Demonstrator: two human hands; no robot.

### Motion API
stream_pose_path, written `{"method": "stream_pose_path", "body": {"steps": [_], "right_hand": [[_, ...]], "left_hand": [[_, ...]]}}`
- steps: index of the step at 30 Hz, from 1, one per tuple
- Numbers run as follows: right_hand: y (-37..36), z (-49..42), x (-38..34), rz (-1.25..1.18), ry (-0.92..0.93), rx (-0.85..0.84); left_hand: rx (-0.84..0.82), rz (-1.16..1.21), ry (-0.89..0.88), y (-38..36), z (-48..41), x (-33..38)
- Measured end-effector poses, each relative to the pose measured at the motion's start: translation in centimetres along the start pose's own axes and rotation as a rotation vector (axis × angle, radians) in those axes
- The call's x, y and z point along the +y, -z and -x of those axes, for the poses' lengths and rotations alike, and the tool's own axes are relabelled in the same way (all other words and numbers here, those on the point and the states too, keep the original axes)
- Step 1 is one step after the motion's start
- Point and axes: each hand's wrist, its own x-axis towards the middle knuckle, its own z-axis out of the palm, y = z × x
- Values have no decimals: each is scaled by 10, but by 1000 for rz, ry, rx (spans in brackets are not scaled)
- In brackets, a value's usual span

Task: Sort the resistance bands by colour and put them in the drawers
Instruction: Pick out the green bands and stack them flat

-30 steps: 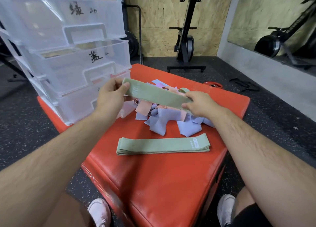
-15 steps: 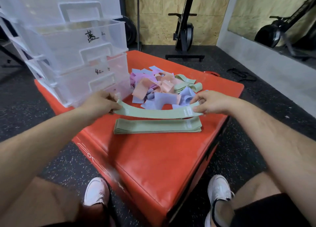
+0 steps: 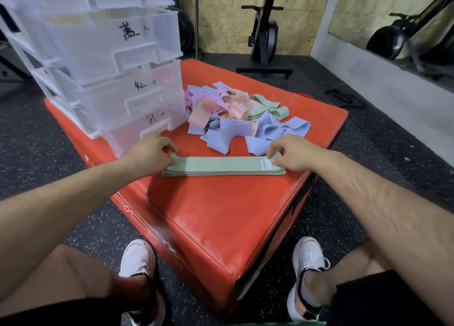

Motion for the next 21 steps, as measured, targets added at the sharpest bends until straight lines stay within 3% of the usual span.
{"method": "stream_pose_path", "body": {"steps": [5,10,21], "right_hand": [[-3,-3,-3,115,54,17],[-5,-2,-9,117,90,-107],[5,-2,-16,133,75,-113]], "left_hand": [[11,-53,-235,-4,2,0],[-217,-119,-265,-10,3,6],[-272,-152,-240,-10,-12,14]]}}
